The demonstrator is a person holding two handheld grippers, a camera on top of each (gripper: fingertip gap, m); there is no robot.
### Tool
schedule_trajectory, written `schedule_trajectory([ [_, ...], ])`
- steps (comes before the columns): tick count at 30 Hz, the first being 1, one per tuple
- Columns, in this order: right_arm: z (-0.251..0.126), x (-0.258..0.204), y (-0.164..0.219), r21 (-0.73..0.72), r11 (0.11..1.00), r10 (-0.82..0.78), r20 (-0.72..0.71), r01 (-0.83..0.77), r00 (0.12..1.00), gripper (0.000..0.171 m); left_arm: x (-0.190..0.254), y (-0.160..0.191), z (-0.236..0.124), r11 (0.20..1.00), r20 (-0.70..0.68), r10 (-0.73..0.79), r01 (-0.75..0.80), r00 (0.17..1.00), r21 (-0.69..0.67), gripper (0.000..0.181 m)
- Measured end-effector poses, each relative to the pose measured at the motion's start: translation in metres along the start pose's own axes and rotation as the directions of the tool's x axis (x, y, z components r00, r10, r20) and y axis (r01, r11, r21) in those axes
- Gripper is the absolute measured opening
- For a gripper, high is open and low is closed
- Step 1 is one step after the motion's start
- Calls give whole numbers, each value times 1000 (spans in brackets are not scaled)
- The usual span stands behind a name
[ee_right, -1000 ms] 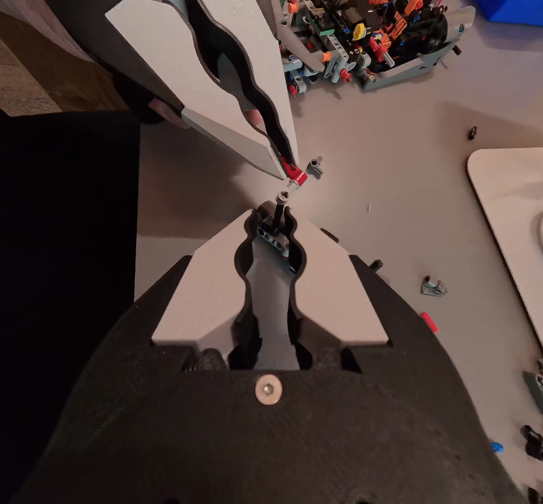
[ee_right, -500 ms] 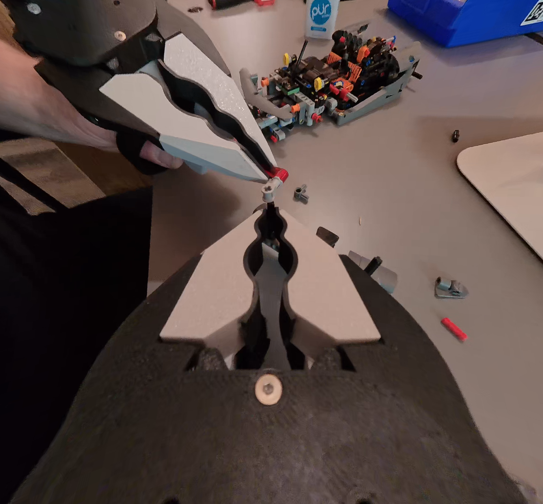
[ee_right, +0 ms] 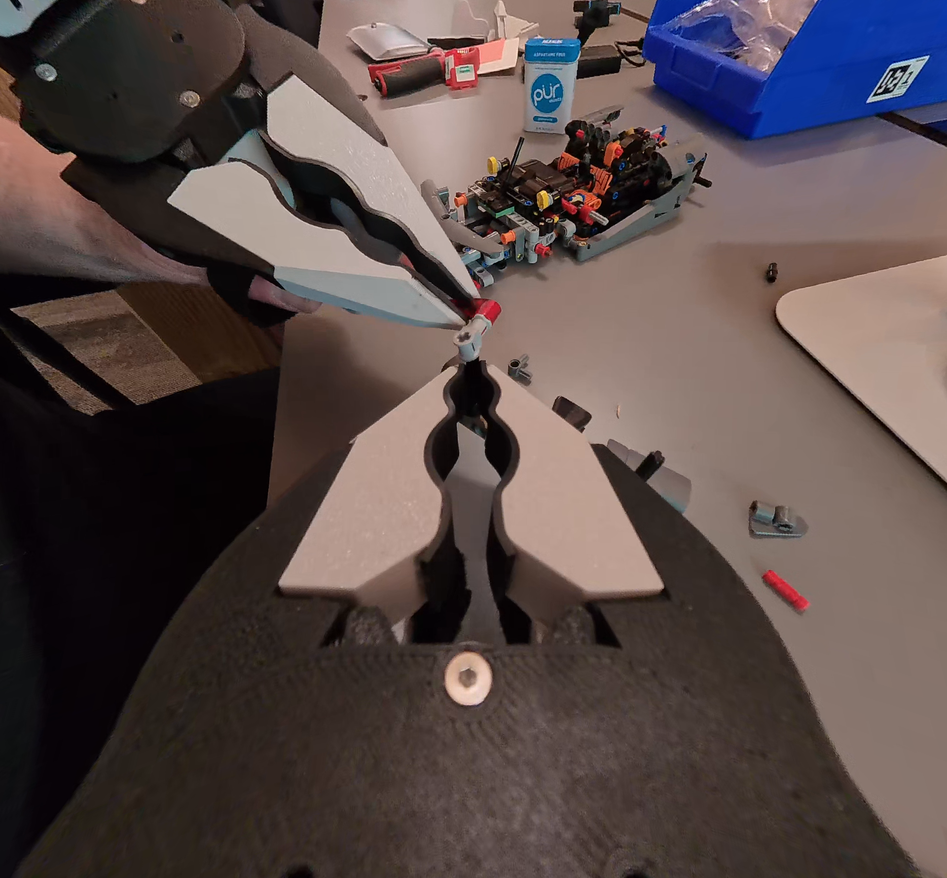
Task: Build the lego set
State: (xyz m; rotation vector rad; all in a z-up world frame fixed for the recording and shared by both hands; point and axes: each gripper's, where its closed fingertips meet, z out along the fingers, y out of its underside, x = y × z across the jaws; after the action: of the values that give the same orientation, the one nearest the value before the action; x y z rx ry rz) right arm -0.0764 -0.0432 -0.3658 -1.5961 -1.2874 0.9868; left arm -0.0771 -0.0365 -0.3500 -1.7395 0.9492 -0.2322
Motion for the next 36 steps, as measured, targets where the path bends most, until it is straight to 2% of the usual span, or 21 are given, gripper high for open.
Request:
schedule_trajectory([
  [13, 4, 3, 7, -52, 997, -63, -46, 60, 997, 0, -1, 8, 4, 975, -46, 153, -159, 987, -157, 4],
  [19, 9, 4, 18, -133, 986, -107, -77, 96, 991, 1, 1, 20, 7, 966, -56, 146, -154, 988, -206, 4],
  [36, 13, 5, 29, -205, 966, -180, -110, 155, 977, 0, 5, 35, 11, 944, -94, 75, -101, 993, -316, 4],
])
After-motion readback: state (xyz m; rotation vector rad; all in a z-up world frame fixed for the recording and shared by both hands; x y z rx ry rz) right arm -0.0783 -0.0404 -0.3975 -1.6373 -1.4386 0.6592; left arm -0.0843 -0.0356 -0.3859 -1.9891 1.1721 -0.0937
